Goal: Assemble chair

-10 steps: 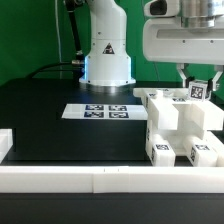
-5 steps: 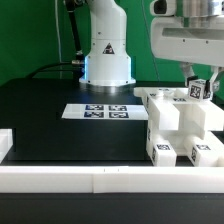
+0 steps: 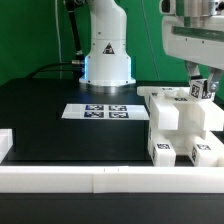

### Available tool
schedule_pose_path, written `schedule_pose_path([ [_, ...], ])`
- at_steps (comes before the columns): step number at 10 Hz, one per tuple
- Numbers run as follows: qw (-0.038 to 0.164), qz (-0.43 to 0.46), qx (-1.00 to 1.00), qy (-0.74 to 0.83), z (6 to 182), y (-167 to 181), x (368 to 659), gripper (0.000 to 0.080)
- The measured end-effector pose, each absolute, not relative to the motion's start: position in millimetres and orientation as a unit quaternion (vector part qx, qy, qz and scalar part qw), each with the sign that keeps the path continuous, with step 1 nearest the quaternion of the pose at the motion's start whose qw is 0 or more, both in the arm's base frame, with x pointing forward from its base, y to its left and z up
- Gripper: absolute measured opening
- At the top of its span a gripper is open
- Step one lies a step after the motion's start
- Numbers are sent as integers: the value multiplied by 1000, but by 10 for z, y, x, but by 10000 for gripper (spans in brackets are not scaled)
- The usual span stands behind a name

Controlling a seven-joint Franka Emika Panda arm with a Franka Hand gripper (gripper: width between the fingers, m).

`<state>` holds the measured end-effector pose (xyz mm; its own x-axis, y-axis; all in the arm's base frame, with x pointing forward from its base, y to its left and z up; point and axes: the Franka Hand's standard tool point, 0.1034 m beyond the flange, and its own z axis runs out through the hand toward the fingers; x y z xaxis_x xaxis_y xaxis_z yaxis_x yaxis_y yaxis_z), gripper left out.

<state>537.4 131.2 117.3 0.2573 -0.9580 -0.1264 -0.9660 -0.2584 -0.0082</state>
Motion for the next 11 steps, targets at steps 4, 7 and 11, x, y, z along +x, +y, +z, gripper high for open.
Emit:
schedule_pose_path([
  [4, 41, 47, -715, 697, 1189, 1323, 5406, 287],
  [7, 41, 47, -704, 708, 1183, 1325, 5405, 359],
  [11, 37, 54, -767, 638, 1192, 1322, 5386, 643],
])
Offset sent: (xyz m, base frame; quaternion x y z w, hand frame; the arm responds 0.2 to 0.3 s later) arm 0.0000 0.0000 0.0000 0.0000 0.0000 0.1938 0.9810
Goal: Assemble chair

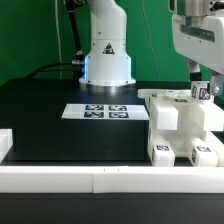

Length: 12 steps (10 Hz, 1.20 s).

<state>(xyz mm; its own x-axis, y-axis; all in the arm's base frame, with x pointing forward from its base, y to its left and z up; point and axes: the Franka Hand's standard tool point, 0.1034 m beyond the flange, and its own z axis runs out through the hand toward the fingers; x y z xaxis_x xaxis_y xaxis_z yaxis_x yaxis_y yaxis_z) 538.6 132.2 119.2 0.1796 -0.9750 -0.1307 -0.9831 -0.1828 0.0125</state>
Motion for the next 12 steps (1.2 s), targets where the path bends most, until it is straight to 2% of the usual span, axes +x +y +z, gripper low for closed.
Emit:
schedule_pose_path([
  [5, 45, 47, -871, 486, 1187, 1319, 5381, 649],
  [7, 32, 38, -924, 380, 1172, 1305, 5370, 649],
  [9, 27, 31, -959, 281, 1171, 1301, 5370, 649],
  [12, 29, 26, -984, 175, 1170, 1286, 5377, 649],
])
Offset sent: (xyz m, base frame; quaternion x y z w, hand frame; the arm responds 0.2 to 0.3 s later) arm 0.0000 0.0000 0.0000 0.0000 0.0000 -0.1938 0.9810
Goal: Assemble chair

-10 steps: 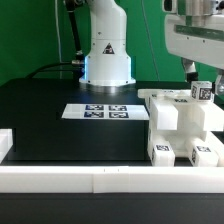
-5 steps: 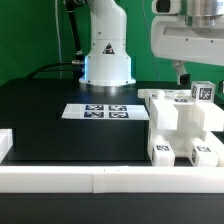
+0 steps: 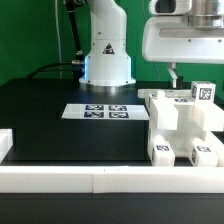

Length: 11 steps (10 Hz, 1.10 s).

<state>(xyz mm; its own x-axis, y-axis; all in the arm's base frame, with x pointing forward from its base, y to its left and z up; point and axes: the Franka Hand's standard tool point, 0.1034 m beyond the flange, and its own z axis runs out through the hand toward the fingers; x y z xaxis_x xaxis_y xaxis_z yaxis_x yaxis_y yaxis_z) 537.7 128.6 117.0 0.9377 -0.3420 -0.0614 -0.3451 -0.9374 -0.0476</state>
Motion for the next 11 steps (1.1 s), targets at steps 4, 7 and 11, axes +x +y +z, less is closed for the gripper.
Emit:
schedule_pose_path([
  [4, 30, 24, -994, 102, 1169, 1285, 5376, 528],
  [7, 30, 24, -993, 108, 1170, 1285, 5376, 285],
  [11, 29, 27, -980, 197, 1169, 1292, 5374, 285],
])
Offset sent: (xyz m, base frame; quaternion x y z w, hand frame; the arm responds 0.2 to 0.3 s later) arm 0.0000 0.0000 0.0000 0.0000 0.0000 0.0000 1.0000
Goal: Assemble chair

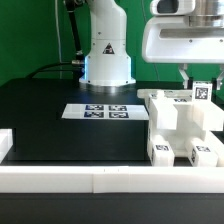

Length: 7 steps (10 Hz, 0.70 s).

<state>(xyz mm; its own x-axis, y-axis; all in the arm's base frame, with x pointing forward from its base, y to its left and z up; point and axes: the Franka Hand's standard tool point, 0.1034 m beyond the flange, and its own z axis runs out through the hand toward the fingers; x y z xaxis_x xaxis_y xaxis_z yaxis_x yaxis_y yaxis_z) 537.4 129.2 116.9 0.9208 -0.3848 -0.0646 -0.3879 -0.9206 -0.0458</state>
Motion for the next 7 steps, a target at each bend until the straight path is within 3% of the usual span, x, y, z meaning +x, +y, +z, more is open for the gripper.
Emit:
schedule_pose_path([
  [7, 23, 33, -914, 403, 1170, 1311, 5371, 287],
])
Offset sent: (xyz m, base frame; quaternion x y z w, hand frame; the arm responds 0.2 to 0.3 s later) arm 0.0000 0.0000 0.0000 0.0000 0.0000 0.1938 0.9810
